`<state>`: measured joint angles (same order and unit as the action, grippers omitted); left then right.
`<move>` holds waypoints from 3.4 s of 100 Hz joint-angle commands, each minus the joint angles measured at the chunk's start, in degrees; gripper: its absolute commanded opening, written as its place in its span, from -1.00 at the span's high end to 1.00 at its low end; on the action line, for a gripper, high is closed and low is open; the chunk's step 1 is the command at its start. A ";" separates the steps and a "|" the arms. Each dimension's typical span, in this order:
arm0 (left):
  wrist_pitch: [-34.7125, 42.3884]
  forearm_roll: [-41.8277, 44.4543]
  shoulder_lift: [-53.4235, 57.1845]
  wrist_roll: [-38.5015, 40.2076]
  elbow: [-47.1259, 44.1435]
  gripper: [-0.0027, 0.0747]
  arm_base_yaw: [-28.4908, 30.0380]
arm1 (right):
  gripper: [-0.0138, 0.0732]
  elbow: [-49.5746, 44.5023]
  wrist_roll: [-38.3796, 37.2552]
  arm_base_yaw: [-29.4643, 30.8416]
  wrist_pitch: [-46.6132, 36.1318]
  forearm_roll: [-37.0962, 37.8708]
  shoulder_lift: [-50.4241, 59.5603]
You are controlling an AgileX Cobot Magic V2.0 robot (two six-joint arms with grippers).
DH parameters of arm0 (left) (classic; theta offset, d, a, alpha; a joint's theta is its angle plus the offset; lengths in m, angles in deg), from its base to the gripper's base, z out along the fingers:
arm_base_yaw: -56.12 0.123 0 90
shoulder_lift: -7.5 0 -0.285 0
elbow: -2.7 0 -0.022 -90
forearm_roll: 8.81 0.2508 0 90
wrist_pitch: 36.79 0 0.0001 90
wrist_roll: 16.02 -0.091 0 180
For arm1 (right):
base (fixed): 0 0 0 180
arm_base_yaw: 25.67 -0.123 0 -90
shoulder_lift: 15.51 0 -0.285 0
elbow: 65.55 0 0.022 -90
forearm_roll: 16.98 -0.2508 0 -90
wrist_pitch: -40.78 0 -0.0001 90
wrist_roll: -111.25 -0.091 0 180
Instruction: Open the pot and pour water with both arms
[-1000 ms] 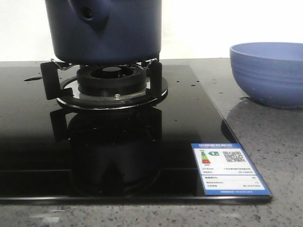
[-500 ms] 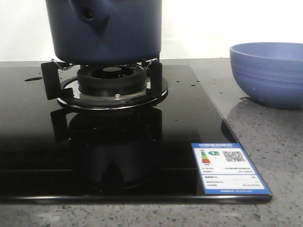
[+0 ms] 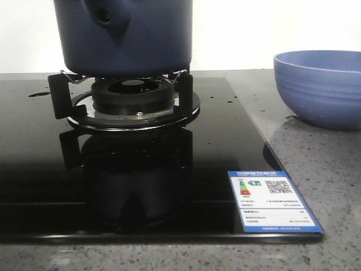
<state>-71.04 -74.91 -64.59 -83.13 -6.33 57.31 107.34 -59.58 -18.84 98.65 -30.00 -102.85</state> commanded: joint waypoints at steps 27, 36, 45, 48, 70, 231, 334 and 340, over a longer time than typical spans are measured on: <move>4.12 -2.72 0.48 0.53 2.39 -0.05 0.10 | 0.09 2.01 -0.08 0.32 -2.62 0.47 -7.71; 4.01 -2.72 -0.41 0.53 2.39 -0.05 0.10 | 0.51 2.01 -0.08 0.32 -2.62 0.47 -8.15; 4.12 -2.72 -1.25 0.53 2.39 -0.05 0.21 | 0.84 2.01 0.03 0.32 -2.73 0.22 -8.00; 4.12 -2.72 -1.38 0.53 2.39 -0.05 0.51 | 0.83 2.01 0.03 0.32 -2.84 -0.08 -7.88; 4.01 -2.95 -1.88 1.48 2.39 -0.05 4.46 | 0.82 9.02 0.13 0.07 2.09 -1.90 -7.63; -4.04 -2.95 -1.78 5.56 2.39 -0.05 15.06 | 0.78 42.39 8.20 -30.16 -29.83 -6.85 -23.10; -4.26 -2.95 -1.78 5.56 2.39 -0.05 15.06 | 0.78 6.17 12.40 -38.21 -97.58 -3.74 -13.03; -4.26 -2.95 -1.78 5.56 2.39 -0.05 15.06 | 0.78 6.17 12.40 -38.19 -98.76 -2.84 -13.03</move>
<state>-77.20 -74.06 -67.80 -78.05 -6.24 72.15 111.99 -47.13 -56.88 7.77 -35.01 -119.46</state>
